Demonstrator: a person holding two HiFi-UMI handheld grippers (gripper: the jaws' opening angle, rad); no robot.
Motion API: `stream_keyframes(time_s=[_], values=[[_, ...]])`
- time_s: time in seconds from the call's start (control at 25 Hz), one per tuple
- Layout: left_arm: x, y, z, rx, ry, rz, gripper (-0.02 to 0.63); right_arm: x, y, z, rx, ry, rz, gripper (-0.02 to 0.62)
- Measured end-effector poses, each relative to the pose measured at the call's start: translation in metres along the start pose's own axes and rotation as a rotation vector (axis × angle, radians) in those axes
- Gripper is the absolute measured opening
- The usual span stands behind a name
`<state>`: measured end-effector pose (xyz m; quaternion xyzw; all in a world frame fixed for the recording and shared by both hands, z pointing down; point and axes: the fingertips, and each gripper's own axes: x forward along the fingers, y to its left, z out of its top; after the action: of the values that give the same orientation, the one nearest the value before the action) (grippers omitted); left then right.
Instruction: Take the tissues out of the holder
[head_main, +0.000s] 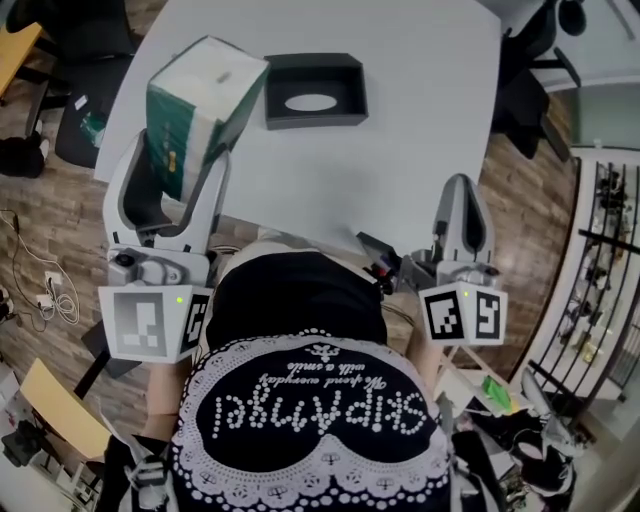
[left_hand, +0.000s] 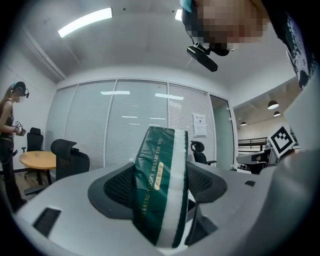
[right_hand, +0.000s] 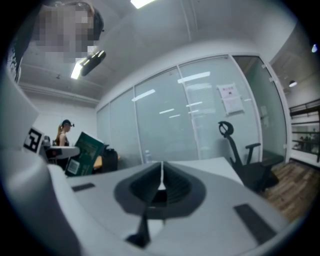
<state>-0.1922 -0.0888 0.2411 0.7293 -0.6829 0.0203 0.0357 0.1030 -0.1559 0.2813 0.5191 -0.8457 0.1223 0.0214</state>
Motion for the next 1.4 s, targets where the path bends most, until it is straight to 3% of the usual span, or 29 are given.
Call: stream_keyframes(time_s=[0.28,0.48,0.68,1.4], values=[[-0.004,-0.006,-0.012,-0.04,0.03,-0.03,0.341,-0.007,0.008,0.005,-0.027,0.008,0.009,0.034],[-0.006,-0.004,-0.017,-0.016,0.067,-0.033,0.341,-0.013,0.008,0.009,-0.014,-0.005,-0.006,0.034],[-0.008,-0.005,-0.021,-0.045,0.076,-0.029,0.341,-0.017,0.008,0.005,-0.03,0.013,-0.002,0.034],[0.004,-0.011,-0.018,-0.02,0.084,-0.061,0.341,-0.014,-0.001,-0.001,-0.018,0.03,-0.032,0.034]])
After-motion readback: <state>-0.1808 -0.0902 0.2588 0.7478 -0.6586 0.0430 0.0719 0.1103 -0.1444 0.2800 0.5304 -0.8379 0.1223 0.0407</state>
